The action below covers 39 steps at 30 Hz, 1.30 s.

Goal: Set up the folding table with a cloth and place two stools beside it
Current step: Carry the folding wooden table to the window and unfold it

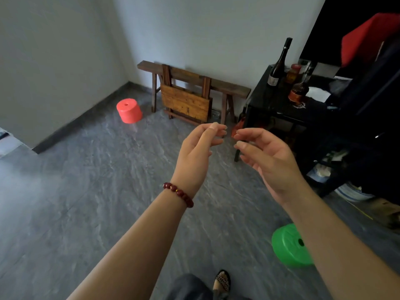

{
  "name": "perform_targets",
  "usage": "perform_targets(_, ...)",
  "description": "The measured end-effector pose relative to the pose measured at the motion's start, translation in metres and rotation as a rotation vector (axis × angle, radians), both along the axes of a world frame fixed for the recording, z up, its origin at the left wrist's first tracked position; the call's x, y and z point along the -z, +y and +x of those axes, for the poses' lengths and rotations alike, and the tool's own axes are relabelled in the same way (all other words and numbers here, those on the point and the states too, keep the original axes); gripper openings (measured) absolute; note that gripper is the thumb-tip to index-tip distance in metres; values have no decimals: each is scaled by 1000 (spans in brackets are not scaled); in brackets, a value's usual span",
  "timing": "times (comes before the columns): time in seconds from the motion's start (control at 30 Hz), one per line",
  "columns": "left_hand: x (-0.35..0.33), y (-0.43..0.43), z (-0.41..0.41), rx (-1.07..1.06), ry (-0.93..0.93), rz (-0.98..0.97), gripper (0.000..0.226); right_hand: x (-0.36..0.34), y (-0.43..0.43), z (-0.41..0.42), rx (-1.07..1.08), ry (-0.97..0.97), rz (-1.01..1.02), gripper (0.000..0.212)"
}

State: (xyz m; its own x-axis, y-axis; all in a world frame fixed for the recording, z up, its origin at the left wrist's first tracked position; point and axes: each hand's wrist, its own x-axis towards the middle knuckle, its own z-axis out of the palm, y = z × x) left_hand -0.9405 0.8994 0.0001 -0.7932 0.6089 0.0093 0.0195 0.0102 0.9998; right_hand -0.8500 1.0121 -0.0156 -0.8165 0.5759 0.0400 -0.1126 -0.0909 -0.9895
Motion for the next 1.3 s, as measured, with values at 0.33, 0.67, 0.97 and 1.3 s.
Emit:
perform_targets(0.33,2,93,-66,29,-8,12,25,-2,88,-61,14,2,-3,17)
perform_targets(0.67,12,192,-188,71,-35,35,24,2,183,-176,62,-33,29,18)
perform_targets(0.97,8,255,-306,104,8,49,26,-4,245,-293,56,2,14,17)
perform_targets(1.3,20,303,-405,-7,-6,12,16,10,306,-400,-40,14,-42,17)
